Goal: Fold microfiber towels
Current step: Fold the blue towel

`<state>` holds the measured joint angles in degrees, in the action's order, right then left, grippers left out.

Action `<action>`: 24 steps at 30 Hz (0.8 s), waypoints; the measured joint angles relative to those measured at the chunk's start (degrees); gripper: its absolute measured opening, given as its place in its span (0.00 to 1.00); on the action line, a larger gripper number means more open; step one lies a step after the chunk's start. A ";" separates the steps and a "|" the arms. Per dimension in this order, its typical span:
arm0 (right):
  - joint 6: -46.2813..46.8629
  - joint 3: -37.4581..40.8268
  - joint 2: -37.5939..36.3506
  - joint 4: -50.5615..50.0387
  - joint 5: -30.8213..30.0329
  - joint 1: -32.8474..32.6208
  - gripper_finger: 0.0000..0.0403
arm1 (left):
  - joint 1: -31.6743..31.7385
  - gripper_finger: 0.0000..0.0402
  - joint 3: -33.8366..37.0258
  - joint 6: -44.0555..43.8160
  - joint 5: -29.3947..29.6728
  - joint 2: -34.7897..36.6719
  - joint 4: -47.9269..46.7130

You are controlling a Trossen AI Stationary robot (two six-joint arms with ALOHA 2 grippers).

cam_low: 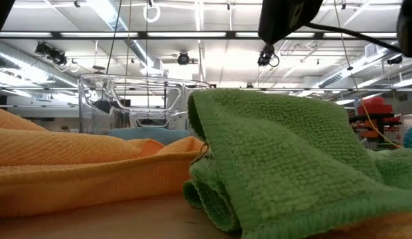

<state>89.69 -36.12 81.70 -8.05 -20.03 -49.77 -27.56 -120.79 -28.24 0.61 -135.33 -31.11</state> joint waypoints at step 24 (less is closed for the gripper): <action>17.27 1.13 6.03 5.06 -1.78 -9.32 0.39 | -0.63 0.21 0.00 -5.63 -0.03 0.00 3.64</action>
<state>106.96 -34.99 87.73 -2.99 -21.81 -59.09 -28.19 -120.79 -33.87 0.58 -135.33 -27.47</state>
